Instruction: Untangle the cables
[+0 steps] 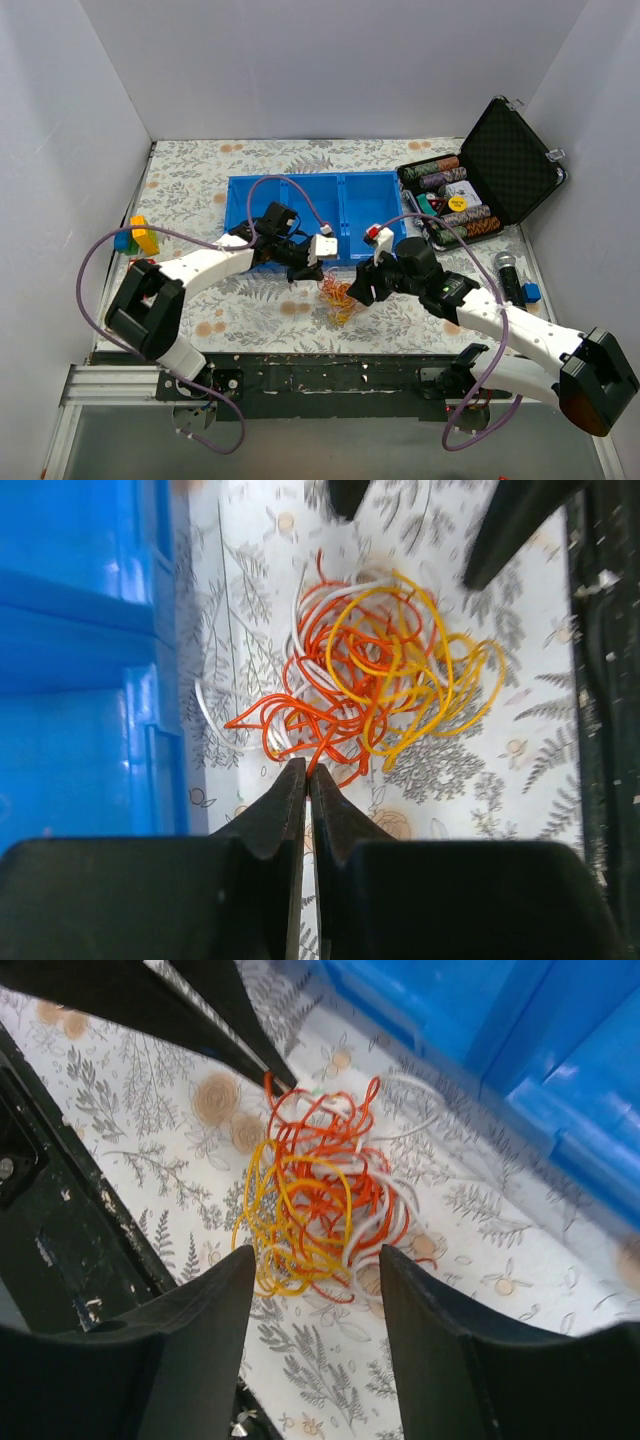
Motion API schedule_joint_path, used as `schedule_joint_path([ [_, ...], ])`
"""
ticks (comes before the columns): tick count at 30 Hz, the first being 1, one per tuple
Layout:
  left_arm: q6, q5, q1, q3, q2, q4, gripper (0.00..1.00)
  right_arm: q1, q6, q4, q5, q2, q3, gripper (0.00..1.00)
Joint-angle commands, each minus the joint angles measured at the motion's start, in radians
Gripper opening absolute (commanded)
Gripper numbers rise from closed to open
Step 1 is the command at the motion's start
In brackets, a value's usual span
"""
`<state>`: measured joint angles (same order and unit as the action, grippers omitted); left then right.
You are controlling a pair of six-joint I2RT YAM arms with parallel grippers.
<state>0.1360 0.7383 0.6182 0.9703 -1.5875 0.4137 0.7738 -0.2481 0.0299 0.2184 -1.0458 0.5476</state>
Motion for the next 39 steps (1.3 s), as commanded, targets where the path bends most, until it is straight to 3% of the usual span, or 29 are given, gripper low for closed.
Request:
schedule_joint_path([
  [1, -0.111, 0.055, 0.018, -0.001, 0.170, 0.013, 0.00, 0.004, 0.027, -0.093, -0.034, 0.030, 0.068, 0.66],
  [8, -0.285, 0.058, 0.028, 0.024, 0.287, 0.019, 0.00, 0.005, 0.050, -0.414, 0.139, 0.006, -0.023, 0.85],
  [12, -0.335, 0.050, 0.040, 0.044, 0.316, 0.017, 0.00, 0.019, 0.059, -0.557, 0.171, 0.004, -0.043, 0.88],
  [17, -0.386, 0.041, 0.058, 0.087, 0.314, 0.007, 0.00, 0.051, 0.061, -0.593, 0.153, -0.057, -0.003, 0.88],
  [21, -0.446, 0.032, 0.071, 0.149, 0.317, -0.001, 0.00, 0.051, -0.003, -0.622, 0.189, -0.131, 0.025, 0.82],
  [26, -0.506, 0.015, 0.072, 0.244, 0.336, -0.007, 0.00, 0.051, -0.069, -0.613, 0.277, -0.232, 0.043, 0.54],
  [32, -0.562, -0.039, 0.074, 0.327, 0.374, -0.015, 0.00, 0.053, -0.074, -0.624, 0.277, -0.237, -0.058, 0.52],
  [39, -0.515, -0.219, 0.071, 0.384, 0.438, -0.049, 0.00, 0.054, -0.046, -0.553, 0.211, -0.163, -0.182, 0.51],
])
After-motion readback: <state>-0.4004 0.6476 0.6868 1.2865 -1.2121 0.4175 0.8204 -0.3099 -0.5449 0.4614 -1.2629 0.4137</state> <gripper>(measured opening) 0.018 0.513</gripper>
